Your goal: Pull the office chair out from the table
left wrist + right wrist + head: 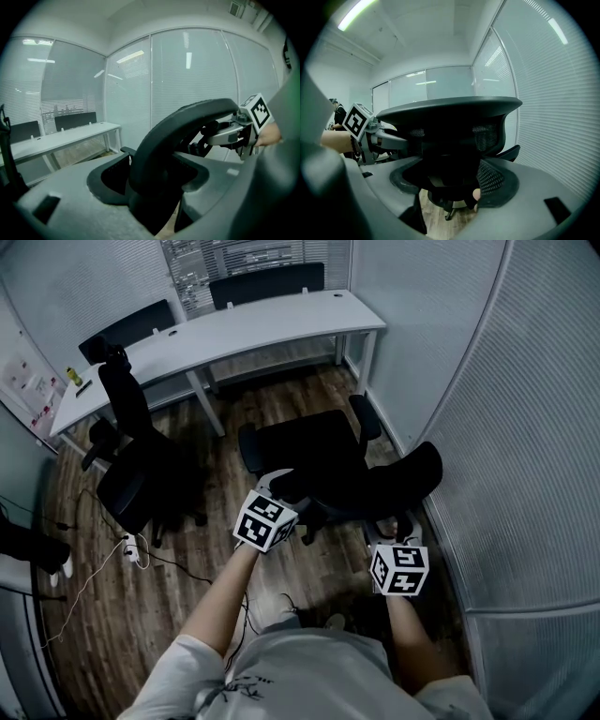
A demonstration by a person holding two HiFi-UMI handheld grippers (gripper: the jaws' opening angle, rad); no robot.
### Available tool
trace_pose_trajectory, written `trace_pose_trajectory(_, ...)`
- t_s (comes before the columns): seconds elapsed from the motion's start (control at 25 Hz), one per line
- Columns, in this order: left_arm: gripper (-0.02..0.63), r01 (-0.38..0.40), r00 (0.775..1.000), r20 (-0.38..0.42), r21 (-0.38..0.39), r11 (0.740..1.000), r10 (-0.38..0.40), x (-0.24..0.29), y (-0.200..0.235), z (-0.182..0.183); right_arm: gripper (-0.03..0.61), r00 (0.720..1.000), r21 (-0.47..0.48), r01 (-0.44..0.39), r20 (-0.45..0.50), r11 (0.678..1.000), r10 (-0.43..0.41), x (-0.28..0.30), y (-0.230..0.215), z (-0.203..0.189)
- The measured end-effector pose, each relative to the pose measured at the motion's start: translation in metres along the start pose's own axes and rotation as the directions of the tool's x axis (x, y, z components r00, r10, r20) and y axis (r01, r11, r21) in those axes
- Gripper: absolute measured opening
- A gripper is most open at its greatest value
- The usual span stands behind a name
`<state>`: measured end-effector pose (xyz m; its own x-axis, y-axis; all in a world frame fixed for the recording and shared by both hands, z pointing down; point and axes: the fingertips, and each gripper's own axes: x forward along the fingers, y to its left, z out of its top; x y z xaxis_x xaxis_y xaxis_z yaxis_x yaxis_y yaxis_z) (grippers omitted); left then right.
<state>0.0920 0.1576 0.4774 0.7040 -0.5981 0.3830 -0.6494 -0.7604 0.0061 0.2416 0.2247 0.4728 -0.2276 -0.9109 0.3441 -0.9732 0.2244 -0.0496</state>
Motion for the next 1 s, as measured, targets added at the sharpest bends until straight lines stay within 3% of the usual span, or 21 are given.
trace_pose_trajectory(0.36, 0.279, -0.065, 0.998, 0.001, -0.009, 0.998, 0.065, -0.023, 0.002, -0.002, 0.279, 0.999, -0.019, -0.042, -0.004, 0.999, 0.042, -0.012, 0.002, 0.005)
trace_pose_trajectory(0.56, 0.273, -0.164, 0.986, 0.019, -0.062, 0.985, 0.165, -0.055, 0.005, -0.011, 0.279, 0.999, 0.011, -0.047, 0.022, 0.999, 0.047, -0.029, 0.003, 0.007)
trace_pose_trajectory(0.76, 0.163, -0.221, 0.973, 0.038, -0.135, 0.966, 0.228, -0.087, -0.008, -0.018, 0.273, 0.998, 0.032, -0.067, 0.021, 0.997, 0.066, -0.045, 0.009, 0.0)
trace_pose_trajectory(0.8, 0.144, -0.217, 0.974, 0.038, -0.137, 0.966, 0.224, -0.091, -0.014, -0.019, 0.254, 0.998, 0.035, -0.068, 0.021, 0.997, 0.067, -0.048, 0.011, -0.002)
trace_pose_trajectory(0.92, 0.08, -0.208, 0.976, 0.033, -0.146, 0.967, 0.215, -0.096, -0.035, -0.024, 0.058, 0.997, 0.042, -0.07, 0.028, 0.997, 0.069, -0.054, 0.016, -0.011)
trace_pose_trajectory(1.0, 0.049, -0.211, 0.976, 0.02, -0.164, 0.964, 0.217, -0.096, -0.046, -0.028, 0.035, 0.995, 0.04, -0.099, 0.02, 0.994, 0.098, -0.057, 0.023, -0.017)
